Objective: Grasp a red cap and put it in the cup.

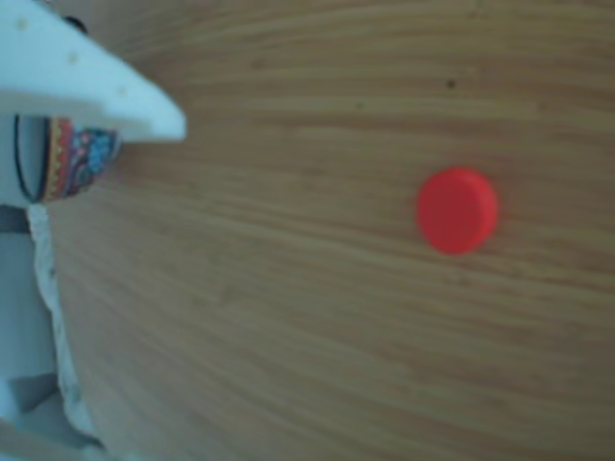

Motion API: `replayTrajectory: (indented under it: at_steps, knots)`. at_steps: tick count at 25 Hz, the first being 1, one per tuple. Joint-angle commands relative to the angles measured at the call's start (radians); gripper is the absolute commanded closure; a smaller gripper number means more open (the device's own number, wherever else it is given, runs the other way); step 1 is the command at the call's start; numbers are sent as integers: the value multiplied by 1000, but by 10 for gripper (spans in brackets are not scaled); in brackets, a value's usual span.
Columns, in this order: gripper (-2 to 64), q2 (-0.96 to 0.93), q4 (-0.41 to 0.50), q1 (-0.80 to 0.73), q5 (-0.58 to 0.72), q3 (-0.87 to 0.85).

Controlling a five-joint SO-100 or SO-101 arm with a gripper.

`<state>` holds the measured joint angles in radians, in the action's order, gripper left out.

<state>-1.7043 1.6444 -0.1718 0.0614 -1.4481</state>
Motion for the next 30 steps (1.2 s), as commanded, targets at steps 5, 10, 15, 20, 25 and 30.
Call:
replayTrajectory:
  at_steps: [5, 10, 15, 20, 25, 30]
  knots:
    - [169, 95, 12, 21, 11, 58]
    - [169, 95, -60, 17, 11, 34]
    - [169, 100, -156, -2, 17, -57]
    - [169, 112, -207, -57, 11, -115]
    - [169, 112, -276, -95, 8, -166]
    - [169, 112, -364, -98, 11, -255]
